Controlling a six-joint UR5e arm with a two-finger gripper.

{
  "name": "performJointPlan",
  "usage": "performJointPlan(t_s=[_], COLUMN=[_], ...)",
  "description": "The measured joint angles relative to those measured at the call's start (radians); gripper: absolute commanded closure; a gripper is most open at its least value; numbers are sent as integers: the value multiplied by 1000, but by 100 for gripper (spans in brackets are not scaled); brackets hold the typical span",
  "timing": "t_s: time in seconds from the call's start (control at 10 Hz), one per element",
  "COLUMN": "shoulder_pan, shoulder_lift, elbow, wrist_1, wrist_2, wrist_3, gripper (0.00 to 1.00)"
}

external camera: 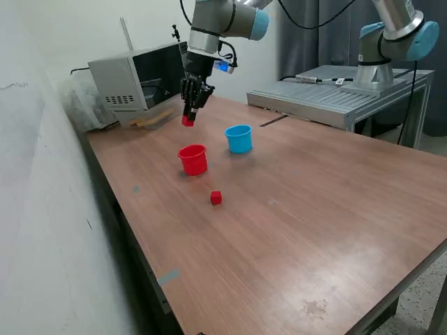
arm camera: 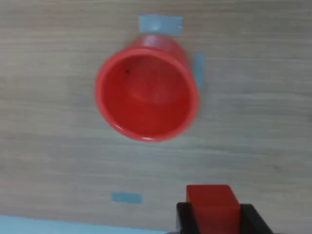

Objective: Place red objects in the red bin, and blue objects in the blue bin.

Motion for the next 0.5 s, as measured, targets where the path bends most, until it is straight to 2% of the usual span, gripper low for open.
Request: performJointPlan(t_s=[0.5], shoulder_pan=[-47], shoulder_lift=[35], elbow=[5], wrist_1=[-7], wrist_2=[-7], wrist_3=[0], gripper=[100])
